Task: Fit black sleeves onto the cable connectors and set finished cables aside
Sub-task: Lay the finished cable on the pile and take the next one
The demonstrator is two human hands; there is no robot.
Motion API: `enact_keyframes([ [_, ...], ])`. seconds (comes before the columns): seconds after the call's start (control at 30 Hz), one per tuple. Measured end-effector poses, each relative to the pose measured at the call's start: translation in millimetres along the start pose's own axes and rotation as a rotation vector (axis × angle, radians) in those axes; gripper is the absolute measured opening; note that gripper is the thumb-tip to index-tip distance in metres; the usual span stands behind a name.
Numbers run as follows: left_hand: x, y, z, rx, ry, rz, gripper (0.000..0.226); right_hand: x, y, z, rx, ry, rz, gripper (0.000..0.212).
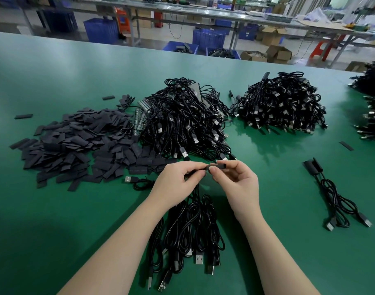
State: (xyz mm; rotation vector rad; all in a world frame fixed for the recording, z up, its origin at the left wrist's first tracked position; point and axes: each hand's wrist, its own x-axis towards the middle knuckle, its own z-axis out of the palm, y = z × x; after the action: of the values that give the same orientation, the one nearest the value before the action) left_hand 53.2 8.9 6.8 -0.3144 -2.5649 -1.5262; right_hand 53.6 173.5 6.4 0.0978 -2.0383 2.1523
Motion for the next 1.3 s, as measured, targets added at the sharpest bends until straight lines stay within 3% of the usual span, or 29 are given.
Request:
enact_keyframes([
  [0.4,-0.1,-2.9,-2.2,-0.036,0.023,0.039,0.031,1.2,2.7,-3.8,0.058,-0.076,0.085,0.016],
  [0.57,0.6,-3.1,-3.1,0.081,0.116,-0.034,0.023,1.0,3.9,-2.0,0.095,-0.061,0.098,0.014],
  [0.67,0.9,-2.6,-4.2,0.065,0.092,0.002,0.015,1.1,5.0,-1.0,0.091,-0.04,0.106,0.015],
  [0.8,2.5,-4.2,-4.4,0.074,0.005,0.08,0.027,4.0,6.2,-1.6,0.142,0.035,0.122,0.014],
  [1.07,2.5,-6.0,0.6,0.035,0.124,0.066,0.01,2.0,8.0,4.3,0.283,0.032,0.185,0.019],
  [1.3,0.6,-2.2,1.5,0.071,0.128,0.105,0.015,1.4,7.0,5.9,0.345,0.053,0.195,0.015],
])
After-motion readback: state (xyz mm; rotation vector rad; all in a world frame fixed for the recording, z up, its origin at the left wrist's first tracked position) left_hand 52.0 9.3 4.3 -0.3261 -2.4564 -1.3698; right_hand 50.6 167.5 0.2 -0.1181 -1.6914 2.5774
